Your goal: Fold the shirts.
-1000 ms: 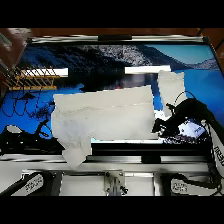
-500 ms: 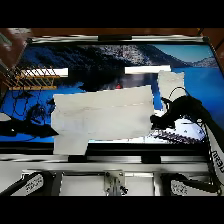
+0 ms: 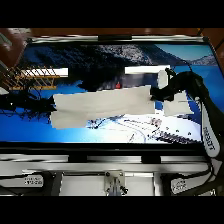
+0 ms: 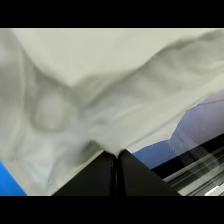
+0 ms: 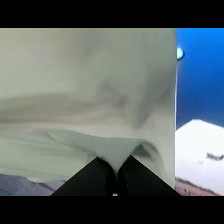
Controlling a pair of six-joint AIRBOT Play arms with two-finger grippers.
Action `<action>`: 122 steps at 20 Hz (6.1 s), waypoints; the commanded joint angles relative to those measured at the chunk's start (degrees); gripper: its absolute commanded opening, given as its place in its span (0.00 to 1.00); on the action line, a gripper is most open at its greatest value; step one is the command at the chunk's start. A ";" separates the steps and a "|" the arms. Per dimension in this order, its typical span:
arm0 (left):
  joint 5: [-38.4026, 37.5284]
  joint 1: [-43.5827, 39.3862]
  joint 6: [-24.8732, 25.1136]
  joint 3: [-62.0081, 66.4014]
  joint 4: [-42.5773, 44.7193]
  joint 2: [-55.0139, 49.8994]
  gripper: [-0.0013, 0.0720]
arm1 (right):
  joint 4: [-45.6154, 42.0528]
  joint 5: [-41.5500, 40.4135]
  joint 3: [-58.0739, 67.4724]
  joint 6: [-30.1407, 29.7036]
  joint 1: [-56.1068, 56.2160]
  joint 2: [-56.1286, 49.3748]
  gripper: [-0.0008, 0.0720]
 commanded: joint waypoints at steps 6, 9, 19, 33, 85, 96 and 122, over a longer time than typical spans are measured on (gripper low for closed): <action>6.16 -0.57 -2.91 12.24 -8.11 -11.50 0.07 | 1.75 3.52 12.09 2.19 0.15 -12.07 0.12; 4.44 -0.96 -3.76 12.26 -8.11 -13.07 0.11 | 1.95 3.19 12.09 2.32 0.59 -12.87 0.52; -3.85 -1.55 -3.65 17.59 -8.15 -11.34 0.74 | 2.84 -1.46 12.55 4.28 -2.21 -13.68 0.89; -3.76 -10.75 -2.84 17.97 -14.60 -6.91 0.16 | 14.38 -7.48 12.57 -0.61 1.64 -6.19 0.12; 5.81 -0.04 -16.46 16.04 3.23 36.54 0.07 | -17.53 -13.70 9.75 15.63 24.02 0.63 0.86; 5.90 -0.04 -16.02 16.04 3.23 36.52 0.07 | 17.25 2.78 -5.22 7.39 19.19 -6.99 0.93; 5.90 -0.07 -15.89 16.02 3.23 35.56 0.07 | 21.05 27.36 28.63 20.06 -10.69 2.75 0.12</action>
